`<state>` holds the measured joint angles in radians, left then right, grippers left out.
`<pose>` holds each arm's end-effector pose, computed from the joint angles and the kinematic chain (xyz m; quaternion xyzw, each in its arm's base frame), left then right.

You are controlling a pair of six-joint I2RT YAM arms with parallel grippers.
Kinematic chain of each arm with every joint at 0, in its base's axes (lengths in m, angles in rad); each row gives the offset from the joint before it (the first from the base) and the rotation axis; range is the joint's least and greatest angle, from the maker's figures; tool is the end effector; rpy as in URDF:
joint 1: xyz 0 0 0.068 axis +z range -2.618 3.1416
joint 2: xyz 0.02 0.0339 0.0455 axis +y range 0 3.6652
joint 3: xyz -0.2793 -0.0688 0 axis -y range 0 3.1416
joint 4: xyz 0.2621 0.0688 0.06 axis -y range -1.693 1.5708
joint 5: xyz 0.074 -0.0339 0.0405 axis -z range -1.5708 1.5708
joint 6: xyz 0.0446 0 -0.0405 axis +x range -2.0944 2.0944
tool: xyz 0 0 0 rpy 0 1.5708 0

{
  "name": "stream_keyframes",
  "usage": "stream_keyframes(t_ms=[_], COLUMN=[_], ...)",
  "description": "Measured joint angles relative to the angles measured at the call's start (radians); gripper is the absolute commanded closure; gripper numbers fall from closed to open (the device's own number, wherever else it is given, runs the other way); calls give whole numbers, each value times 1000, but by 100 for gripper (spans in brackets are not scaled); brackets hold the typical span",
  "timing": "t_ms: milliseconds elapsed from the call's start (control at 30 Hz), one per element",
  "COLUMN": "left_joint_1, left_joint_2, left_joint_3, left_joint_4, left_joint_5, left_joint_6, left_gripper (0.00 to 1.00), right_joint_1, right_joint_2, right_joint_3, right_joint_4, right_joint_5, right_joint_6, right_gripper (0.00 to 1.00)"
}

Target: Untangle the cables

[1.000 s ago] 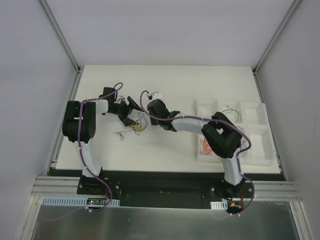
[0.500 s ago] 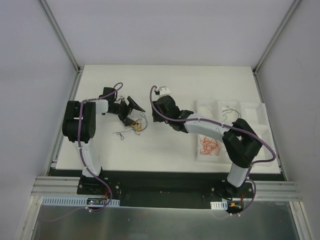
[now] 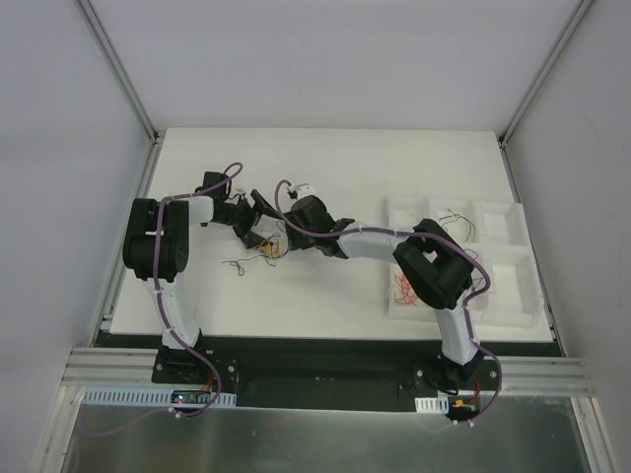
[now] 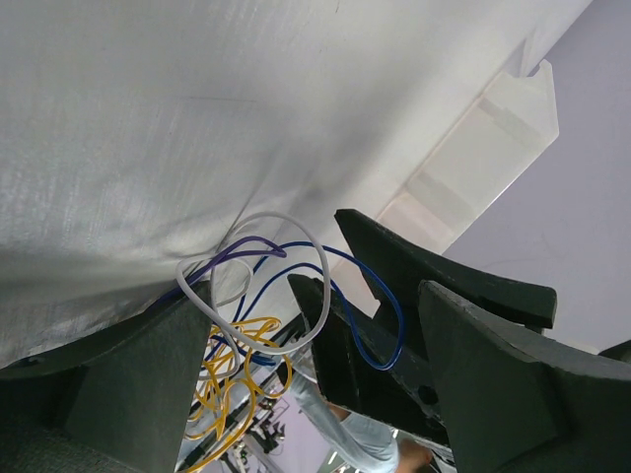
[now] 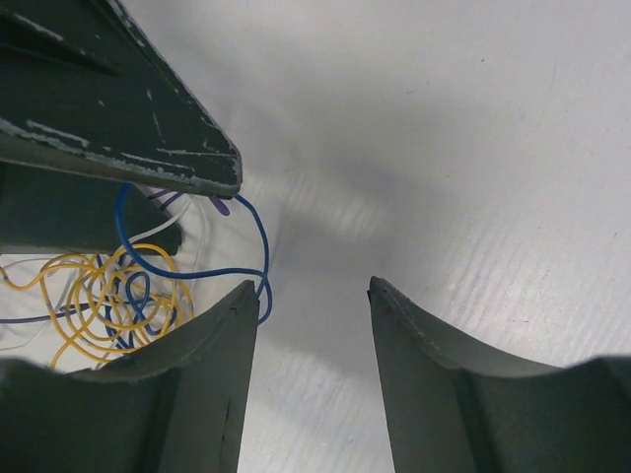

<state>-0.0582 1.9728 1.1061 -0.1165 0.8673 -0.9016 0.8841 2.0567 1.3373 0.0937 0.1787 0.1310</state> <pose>0.3990 -0.0573 0.1240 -0.2445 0.8423 -0.4781 0.0474 0.3121 0.3683 0.1639 -0.2883 0.8397 0.1509 0.4348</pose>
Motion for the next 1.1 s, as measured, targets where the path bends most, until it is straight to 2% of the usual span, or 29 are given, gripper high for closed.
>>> stream_keyframes(t_ms=[233, 367, 467, 567, 600, 700, 767, 900, 1100], left_joint_1=[0, 0, 0, 0, 0, 0, 0, 0, 0], left_joint_2=[0, 0, 0, 3, 4, 6, 8, 14, 24], left_joint_3=[0, 0, 0, 0, 0, 0, 2, 5, 19], left_joint_4=[0, 2, 5, 7, 8, 9, 11, 24, 25], left_joint_5=[2, 5, 6, 8, 11, 13, 13, 13, 12], left_joint_6=[0, 0, 0, 0, 0, 0, 0, 1, 9], left_gripper=[15, 15, 16, 16, 15, 16, 16, 16, 16], right_joint_1=[11, 20, 32, 40, 43, 53, 59, 71, 70], right_joint_2=[27, 66, 87, 97, 97, 85, 51, -124, -504], right_joint_3=[33, 44, 63, 74, 74, 46, -39, -238, -466], right_joint_4=[38, 79, 89, 87, 81, 90, 109, 114, 145], right_joint_5=[-11, -5, 52, 113, 142, 241, 317, 445, 546], right_joint_6=[18, 26, 36, 47, 55, 66, 72, 75, 81], right_gripper=[49, 55, 69, 95, 99, 99, 99, 99, 99])
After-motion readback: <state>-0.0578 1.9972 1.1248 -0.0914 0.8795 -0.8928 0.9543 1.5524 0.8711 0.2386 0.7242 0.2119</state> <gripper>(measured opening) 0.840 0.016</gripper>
